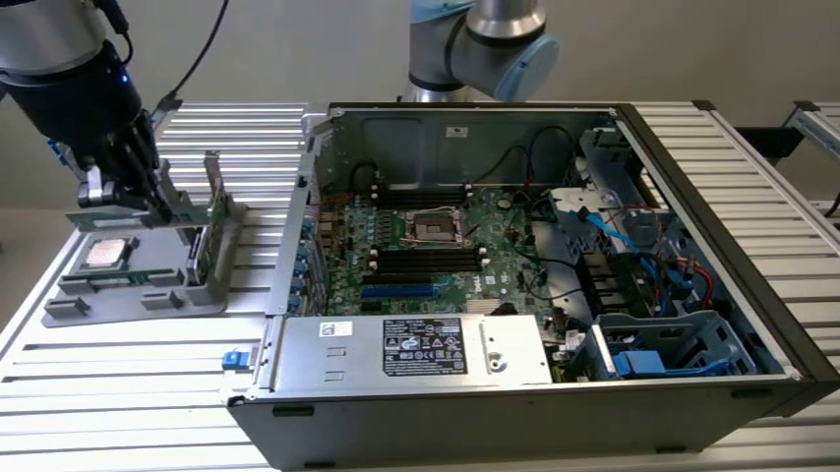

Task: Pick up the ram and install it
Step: 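Pick up the ram and move it above insertion slot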

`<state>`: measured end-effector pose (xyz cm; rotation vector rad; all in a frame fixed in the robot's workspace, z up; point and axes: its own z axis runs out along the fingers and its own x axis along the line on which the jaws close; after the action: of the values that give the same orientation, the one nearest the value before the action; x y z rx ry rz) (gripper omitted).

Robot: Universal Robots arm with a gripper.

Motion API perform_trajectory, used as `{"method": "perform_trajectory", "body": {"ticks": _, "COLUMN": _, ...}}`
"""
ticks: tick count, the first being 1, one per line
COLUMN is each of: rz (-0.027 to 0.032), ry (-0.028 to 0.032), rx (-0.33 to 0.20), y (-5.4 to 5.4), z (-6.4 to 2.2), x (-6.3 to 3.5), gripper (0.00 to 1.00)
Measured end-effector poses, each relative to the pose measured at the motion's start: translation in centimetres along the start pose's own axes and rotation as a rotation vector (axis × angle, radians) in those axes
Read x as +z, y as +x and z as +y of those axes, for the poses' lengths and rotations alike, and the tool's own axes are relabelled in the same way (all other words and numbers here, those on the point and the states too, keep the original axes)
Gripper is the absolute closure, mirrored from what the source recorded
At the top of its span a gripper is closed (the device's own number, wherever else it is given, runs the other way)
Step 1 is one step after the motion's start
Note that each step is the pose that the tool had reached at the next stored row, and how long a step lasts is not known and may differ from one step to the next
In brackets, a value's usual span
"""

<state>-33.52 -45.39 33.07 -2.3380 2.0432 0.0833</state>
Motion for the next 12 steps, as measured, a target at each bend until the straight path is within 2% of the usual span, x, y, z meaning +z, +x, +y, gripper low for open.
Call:
{"method": "perform_trajectory", "body": {"ticks": 6, "rz": -0.0065, "ry": 0.0007, "rx": 0.000, "y": 0.2, "z": -2.22, "x": -2.01, "gripper": 0.86}}
{"method": "perform_trajectory", "body": {"ticks": 12, "rz": -0.0184, "ry": 0.0015, "rx": -0.001, "y": 0.4, "z": -4.66, "x": -3.72, "gripper": 0.86}}
